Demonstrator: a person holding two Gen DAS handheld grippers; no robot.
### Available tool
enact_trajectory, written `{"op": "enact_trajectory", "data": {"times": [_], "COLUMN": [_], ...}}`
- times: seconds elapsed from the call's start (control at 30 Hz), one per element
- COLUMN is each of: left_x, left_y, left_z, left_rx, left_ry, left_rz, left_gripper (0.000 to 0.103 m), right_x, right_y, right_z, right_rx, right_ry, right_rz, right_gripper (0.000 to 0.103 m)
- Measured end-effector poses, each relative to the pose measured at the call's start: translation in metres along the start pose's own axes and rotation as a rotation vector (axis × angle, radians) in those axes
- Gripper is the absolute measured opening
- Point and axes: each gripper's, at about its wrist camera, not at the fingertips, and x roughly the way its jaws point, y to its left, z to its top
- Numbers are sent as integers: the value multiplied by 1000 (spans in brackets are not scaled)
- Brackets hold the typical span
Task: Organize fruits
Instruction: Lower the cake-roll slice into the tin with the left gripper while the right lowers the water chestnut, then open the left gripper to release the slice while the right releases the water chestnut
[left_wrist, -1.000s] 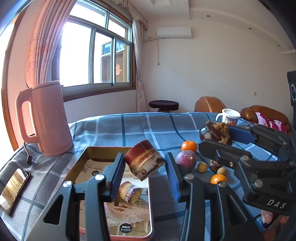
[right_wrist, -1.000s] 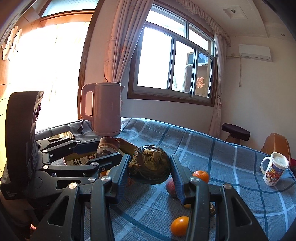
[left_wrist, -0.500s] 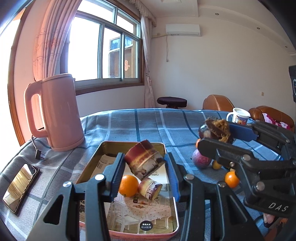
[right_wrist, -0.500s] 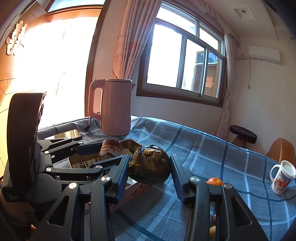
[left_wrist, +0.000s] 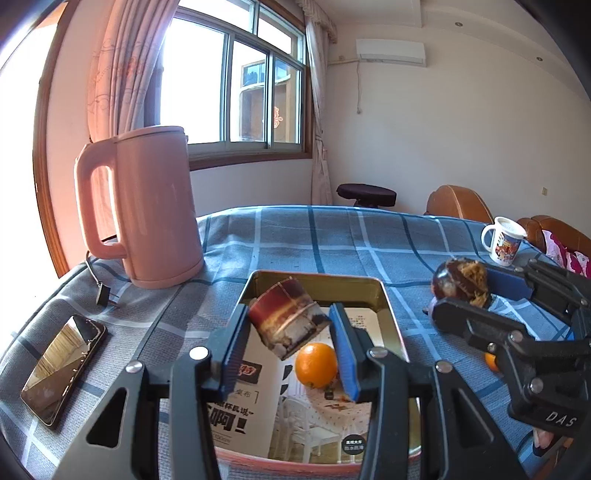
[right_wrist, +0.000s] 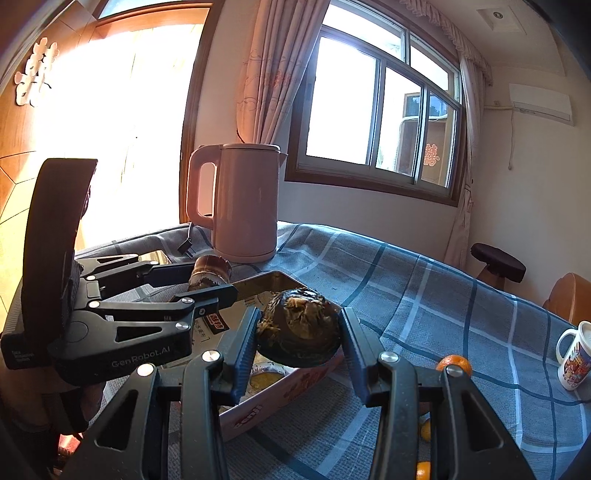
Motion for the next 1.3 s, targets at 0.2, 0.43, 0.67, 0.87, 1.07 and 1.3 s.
{"op": "enact_trajectory", "data": {"times": [0.2,0.43,0.67,0.87,1.07,1.3], "left_x": [3,7,12,13,18,24], "left_y": [13,16,16,15,15,12], "left_z": [-1,-4,-6,-7,-8,-9], "left_rx": [-12,-7,1,11,19,36], "left_ry": [25,48,69,81,111,143], "left_rz": [25,32,33,32,36,34], "left_gripper": [46,46,46,46,46,46], "right_x": [14,26,31,33,41,50], "right_y": [8,15,20,22,21,23], "right_z": [-2,-6,-8,-7,-6,-8], "right_rx": [1,9,2,-3,0,-4], "right_ry": [27,50,62,68,101,155], "right_rz": [28,47,52,53,62,80], "right_gripper": [46,46,46,46,46,46]}}
